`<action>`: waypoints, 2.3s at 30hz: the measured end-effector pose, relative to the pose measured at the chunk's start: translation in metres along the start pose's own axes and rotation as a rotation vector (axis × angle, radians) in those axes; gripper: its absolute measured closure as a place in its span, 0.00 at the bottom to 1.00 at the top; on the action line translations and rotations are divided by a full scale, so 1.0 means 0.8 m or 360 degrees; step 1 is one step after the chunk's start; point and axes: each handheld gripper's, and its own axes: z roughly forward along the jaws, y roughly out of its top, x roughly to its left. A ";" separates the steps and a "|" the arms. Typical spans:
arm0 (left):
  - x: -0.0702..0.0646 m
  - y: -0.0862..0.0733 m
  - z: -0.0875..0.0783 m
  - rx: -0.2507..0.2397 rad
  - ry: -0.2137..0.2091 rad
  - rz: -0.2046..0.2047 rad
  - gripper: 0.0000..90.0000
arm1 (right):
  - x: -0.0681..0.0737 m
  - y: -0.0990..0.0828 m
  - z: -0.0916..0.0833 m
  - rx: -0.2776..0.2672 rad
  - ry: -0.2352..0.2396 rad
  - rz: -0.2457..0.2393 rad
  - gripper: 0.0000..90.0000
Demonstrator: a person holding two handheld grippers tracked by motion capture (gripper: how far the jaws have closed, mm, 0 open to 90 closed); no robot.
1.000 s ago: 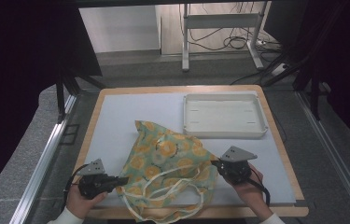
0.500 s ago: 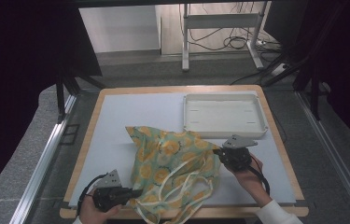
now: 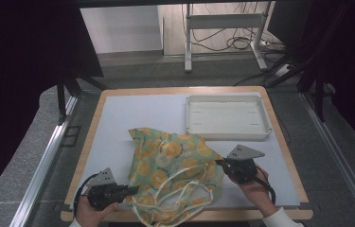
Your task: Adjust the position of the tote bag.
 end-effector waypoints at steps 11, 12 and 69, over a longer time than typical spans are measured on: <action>0.002 0.004 -0.007 -0.0045 -0.0025 0.0011 0.91 | 0.006 -0.004 -0.010 -0.0016 0.0041 -0.0010 0.98; 0.003 0.004 -0.008 -0.0052 -0.0027 0.0009 0.91 | 0.007 -0.004 -0.011 -0.0033 0.0053 -0.0009 0.97; -0.003 0.013 -0.010 -0.0118 0.0043 0.0050 0.49 | 0.079 -0.042 0.038 0.0379 0.0207 -0.0199 0.56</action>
